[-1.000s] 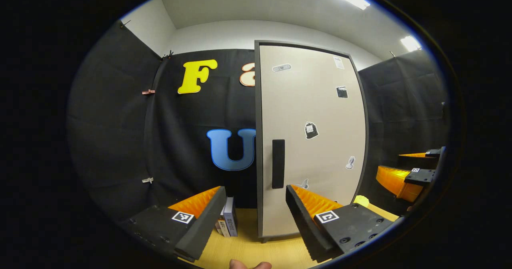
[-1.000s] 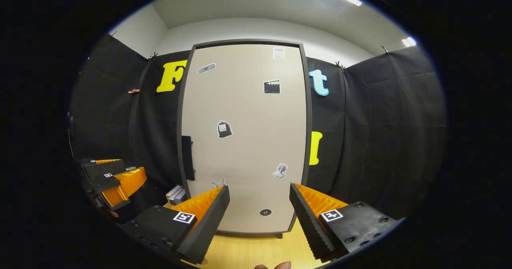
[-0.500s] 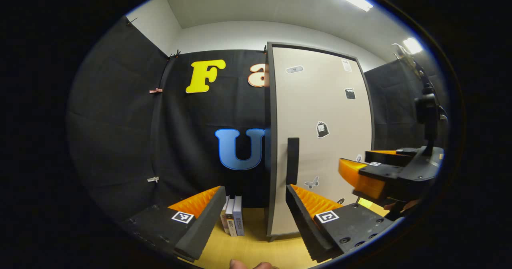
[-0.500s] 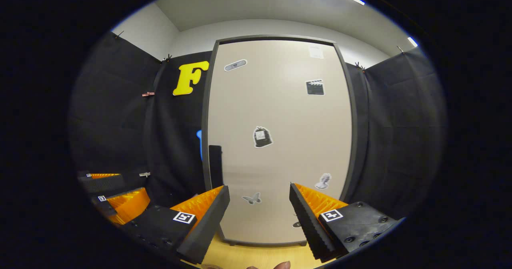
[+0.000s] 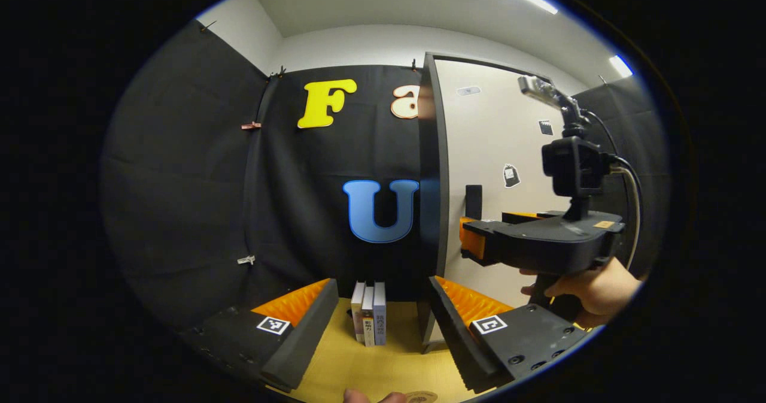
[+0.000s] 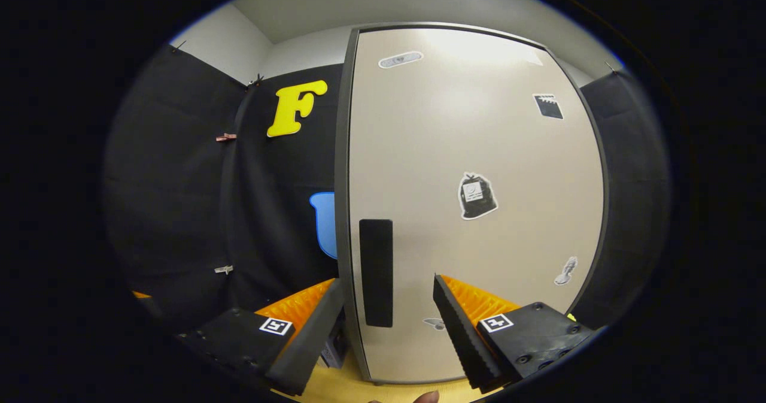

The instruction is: Open the cabinet door with the right hand, grasp the bottle in the cabinet with the left hand and place it on the coaster, then close the cabinet door with the right hand.

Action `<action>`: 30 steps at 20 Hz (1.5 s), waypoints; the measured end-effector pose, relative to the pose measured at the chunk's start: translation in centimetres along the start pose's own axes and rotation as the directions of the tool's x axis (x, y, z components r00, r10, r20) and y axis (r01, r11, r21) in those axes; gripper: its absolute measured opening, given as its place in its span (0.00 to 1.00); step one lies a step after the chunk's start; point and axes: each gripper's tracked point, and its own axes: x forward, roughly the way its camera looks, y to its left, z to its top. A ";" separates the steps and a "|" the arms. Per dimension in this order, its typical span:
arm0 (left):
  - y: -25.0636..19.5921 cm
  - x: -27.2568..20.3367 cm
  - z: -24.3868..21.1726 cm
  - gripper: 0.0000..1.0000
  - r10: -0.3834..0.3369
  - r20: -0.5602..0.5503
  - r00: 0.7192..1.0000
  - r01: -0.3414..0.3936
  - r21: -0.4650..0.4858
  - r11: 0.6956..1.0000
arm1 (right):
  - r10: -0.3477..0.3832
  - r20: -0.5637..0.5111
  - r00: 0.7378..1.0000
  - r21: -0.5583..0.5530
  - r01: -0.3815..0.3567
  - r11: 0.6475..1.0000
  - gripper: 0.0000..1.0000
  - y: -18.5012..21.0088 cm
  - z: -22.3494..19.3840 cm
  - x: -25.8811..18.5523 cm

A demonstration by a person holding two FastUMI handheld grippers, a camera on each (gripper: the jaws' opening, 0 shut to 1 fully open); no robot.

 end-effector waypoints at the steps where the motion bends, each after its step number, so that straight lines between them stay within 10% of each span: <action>1: 0.6 -0.1 -0.2 0.95 0.011 -0.005 1.000 -0.011 0.000 1.000 | -0.013 -0.005 1.000 0.002 0.013 1.000 0.96 -0.1 -0.3 1.0; 10: 3.2 -1.3 -0.9 0.95 0.080 -0.027 0.996 -0.080 -0.004 0.997 | -0.038 -0.015 0.999 0.025 0.039 0.999 0.24 0.5 -1.0 3.3; 30: -2.3 -6.0 1.6 0.94 0.078 0.021 0.997 -0.078 -0.010 0.997 | 0.242 -0.091 0.966 0.110 -0.232 0.966 0.17 -1.4 -0.3 -9.9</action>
